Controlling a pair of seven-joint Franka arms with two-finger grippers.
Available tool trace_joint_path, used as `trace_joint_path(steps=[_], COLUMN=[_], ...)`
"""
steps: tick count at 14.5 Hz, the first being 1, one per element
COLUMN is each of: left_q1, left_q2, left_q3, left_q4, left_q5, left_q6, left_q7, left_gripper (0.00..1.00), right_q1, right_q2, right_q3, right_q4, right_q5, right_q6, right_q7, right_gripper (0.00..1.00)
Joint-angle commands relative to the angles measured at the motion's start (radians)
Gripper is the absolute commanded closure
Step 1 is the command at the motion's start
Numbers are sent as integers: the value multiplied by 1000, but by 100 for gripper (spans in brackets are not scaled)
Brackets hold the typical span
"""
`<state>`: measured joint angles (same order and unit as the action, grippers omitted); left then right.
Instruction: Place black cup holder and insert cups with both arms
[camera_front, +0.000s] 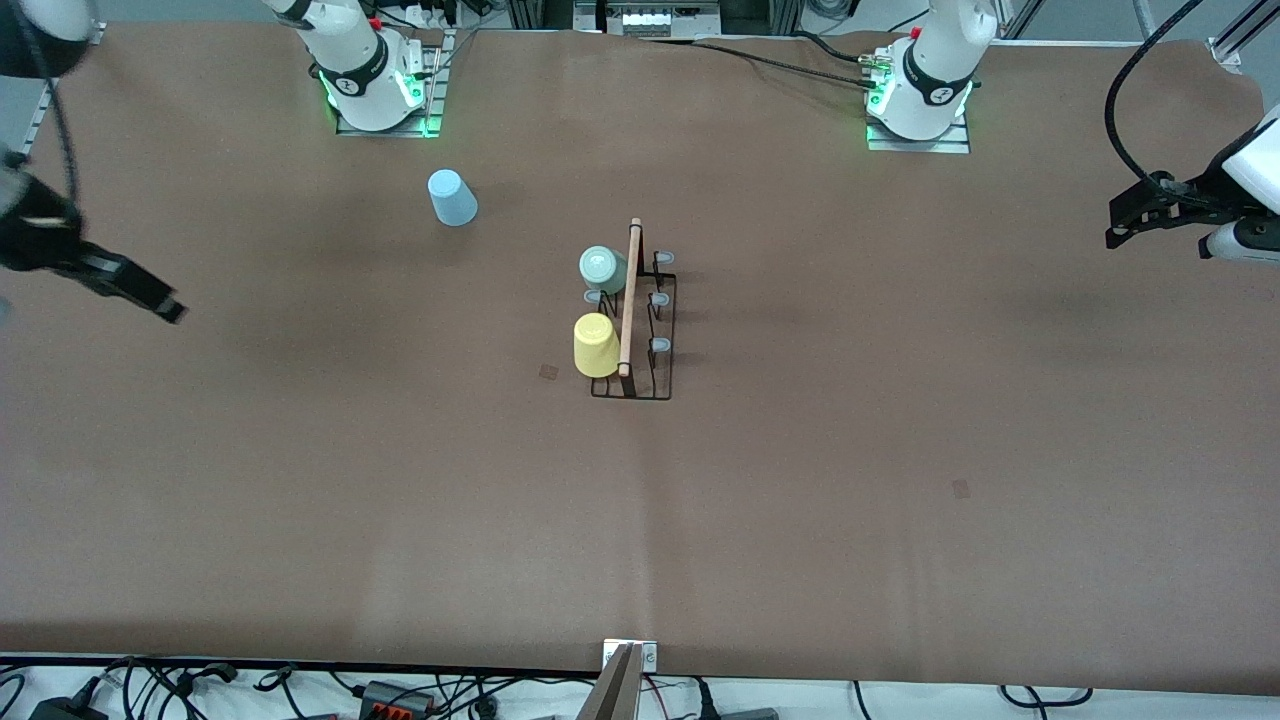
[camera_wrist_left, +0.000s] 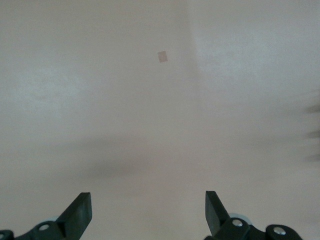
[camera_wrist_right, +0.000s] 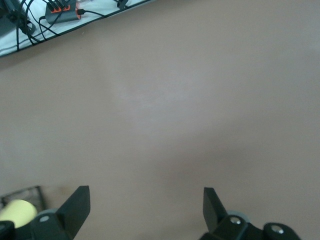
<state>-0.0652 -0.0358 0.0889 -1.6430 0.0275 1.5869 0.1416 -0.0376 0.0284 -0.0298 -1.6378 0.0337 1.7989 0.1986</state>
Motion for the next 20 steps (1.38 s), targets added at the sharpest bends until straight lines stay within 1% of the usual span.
trace_joint_path(steps=[1, 4, 5, 9, 14, 17, 20], left_q1=[-7, -7, -7, -7, -5, -5, -5], left_q2=[-3, -3, -4, -4, -4, -6, -4], left_q3=[8, 8, 8, 8, 11, 11, 8], left_q4=[5, 5, 5, 6, 6, 6, 15], left_q5=[-14, -14, -14, -12, -12, -12, -9], left_q6=[-7, -15, -16, -16, -18, -34, -36], left_q7=[-7, -7, -7, -8, -8, -8, -8], left_gripper=[0, 0, 0, 0, 0, 0, 0], right_q1=[-45, -45, -45, -31, -30, -28, -36], right_q2=[-41, -19, -19, -21, -21, -22, -24], right_q3=[19, 21, 21, 28, 31, 33, 31], right_q4=[-19, 18, 19, 18, 21, 19, 16], right_q5=[-72, -67, -63, -75, -77, -103, -101], right_q6=[-29, -200, -213, -190, -185, -188, -188], right_q7=[-221, -217, -229, -260, -255, -258, -258], right_gripper=[0, 0, 0, 0, 0, 0, 0])
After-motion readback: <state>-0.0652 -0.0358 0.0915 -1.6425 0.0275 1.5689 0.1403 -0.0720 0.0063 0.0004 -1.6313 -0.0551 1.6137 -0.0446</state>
